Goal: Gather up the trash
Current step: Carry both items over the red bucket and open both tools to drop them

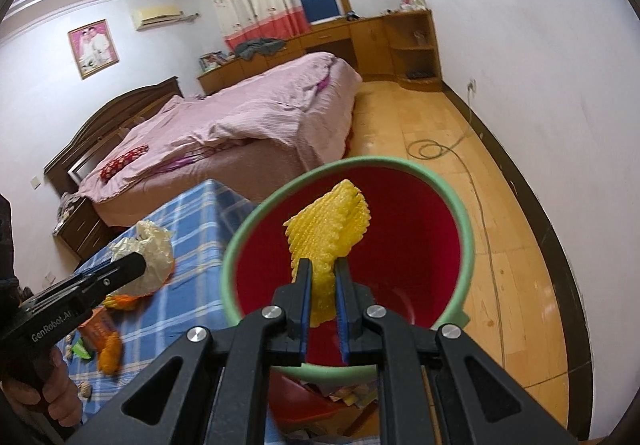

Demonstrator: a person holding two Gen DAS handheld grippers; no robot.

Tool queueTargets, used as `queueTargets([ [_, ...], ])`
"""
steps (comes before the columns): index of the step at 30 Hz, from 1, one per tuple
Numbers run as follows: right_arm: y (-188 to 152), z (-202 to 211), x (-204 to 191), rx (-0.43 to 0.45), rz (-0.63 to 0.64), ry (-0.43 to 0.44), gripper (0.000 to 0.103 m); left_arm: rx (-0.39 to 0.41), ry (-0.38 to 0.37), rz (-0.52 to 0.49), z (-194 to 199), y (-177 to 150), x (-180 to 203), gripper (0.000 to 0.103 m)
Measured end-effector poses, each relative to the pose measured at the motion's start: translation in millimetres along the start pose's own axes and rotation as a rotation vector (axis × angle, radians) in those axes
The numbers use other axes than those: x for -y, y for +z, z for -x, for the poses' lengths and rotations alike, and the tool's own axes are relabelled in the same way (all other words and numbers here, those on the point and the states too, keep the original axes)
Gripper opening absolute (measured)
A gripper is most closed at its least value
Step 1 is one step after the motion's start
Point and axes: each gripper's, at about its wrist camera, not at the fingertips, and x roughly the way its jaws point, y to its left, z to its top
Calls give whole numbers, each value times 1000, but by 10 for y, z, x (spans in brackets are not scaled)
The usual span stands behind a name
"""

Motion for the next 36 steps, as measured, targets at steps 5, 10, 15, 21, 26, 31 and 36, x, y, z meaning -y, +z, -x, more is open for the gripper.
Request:
queueTargets([
  [5,-13,-154,217,-23,-29,-22,13,-51,-24,-19,-337,15,160,17],
  [10,-24,-242,351,-26,-45,-42,19,-78,-52,-42,-509,23,261,19],
  [15,-33,-272,407,-24,-48,-39,27,-89,-56,-51,-558,19,324,34],
  [21,-47,-299,417,-26,-60,-24,41,-88,-33,-68,-502,7,374,45],
  [26,-54,-238,390,-18,-58,-19,48,-82,-19,-49,-428,3,321,55],
  [31,-59,-171,344,-6,-56,-16,55,-70,-6,-21,-347,-6,223,66],
  [36,-84,-95,266,6,-47,-5,63,-49,26,9,-193,-52,117,78],
])
